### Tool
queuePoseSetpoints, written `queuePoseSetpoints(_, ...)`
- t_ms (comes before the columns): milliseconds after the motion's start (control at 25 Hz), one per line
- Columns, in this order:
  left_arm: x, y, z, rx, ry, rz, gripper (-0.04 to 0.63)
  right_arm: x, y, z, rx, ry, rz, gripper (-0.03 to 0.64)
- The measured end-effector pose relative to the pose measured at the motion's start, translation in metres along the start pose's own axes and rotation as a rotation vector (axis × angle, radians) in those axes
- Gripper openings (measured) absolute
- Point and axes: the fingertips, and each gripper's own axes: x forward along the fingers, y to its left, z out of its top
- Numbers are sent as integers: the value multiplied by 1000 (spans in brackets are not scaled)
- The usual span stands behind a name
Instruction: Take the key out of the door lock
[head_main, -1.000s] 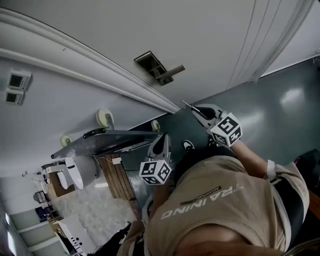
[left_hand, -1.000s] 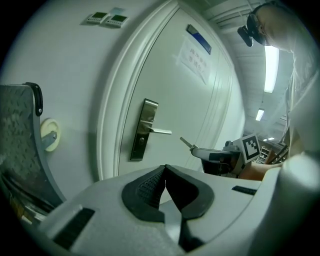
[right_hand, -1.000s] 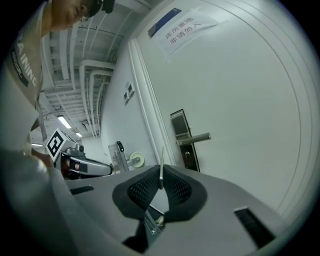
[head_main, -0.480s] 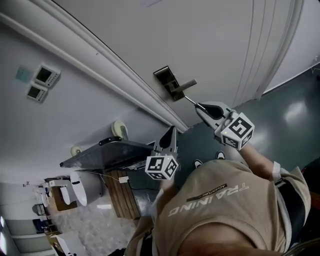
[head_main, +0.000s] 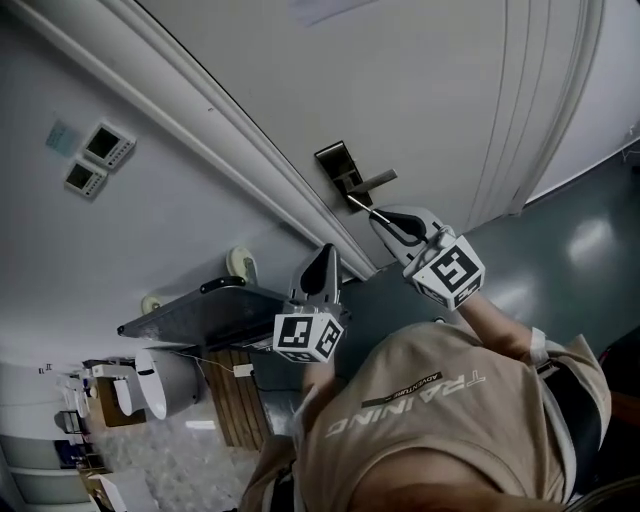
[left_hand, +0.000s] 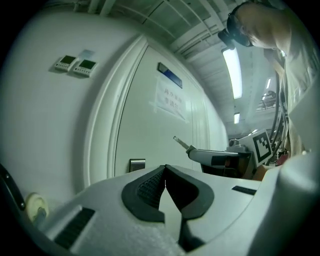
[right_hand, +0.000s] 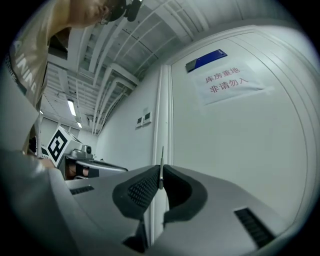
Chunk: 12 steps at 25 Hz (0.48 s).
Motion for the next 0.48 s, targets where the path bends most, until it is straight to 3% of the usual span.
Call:
queuePoseSetpoints(200,2,-8,-3,-46,-32,17,6,-15,-13,-3,-24,42,-11,18)
queuePoseSetpoints(480,-3,-7,-18,-78,-6,9,6,-20,-8,-25,0,112,-38,18)
